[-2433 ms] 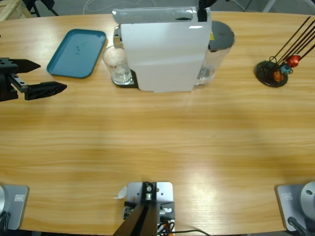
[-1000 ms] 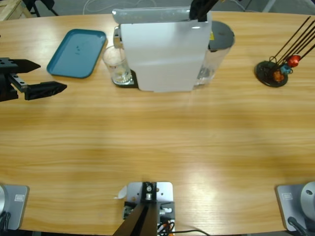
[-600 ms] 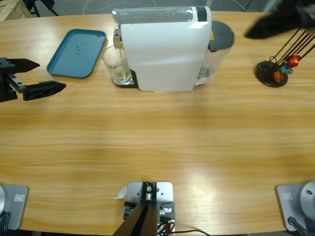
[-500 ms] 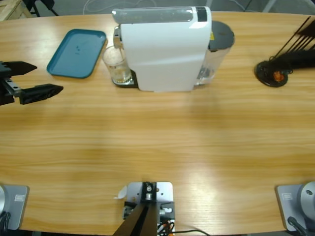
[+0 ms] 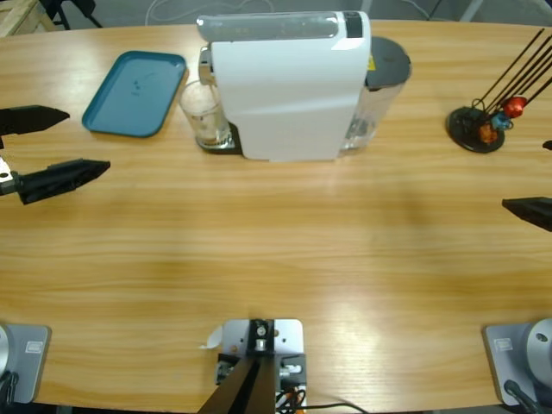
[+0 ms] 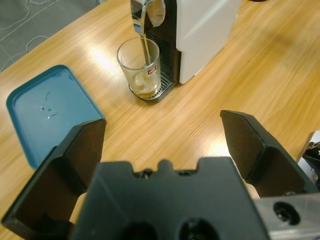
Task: Pour coffee
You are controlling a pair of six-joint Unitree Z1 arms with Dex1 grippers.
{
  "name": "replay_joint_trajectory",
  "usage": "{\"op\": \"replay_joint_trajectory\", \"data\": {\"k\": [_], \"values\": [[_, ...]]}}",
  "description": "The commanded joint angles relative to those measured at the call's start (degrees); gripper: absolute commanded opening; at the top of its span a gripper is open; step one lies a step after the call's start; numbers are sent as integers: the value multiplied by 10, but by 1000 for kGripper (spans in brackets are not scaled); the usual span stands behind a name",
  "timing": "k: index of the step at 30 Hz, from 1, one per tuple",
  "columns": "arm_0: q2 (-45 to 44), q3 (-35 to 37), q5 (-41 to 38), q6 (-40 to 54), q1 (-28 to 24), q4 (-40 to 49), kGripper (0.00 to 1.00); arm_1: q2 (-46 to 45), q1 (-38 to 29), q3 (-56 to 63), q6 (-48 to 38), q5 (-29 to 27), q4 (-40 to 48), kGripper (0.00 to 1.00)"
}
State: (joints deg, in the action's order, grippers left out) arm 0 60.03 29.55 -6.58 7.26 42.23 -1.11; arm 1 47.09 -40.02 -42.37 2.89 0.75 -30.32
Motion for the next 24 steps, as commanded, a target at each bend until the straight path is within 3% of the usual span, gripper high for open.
{"op": "replay_joint_trajectory", "data": {"k": [1, 7, 24], "values": [[1, -27, -11, 6, 6, -16, 1000, -14, -2, 33, 2, 18, 30, 862], [22, -30, -9, 6, 6, -25, 1000, -13, -2, 70, -9, 20, 73, 862], [26, -35, -1, 5, 6, -26, 1000, -4, -3, 72, -9, 21, 76, 862]]}}
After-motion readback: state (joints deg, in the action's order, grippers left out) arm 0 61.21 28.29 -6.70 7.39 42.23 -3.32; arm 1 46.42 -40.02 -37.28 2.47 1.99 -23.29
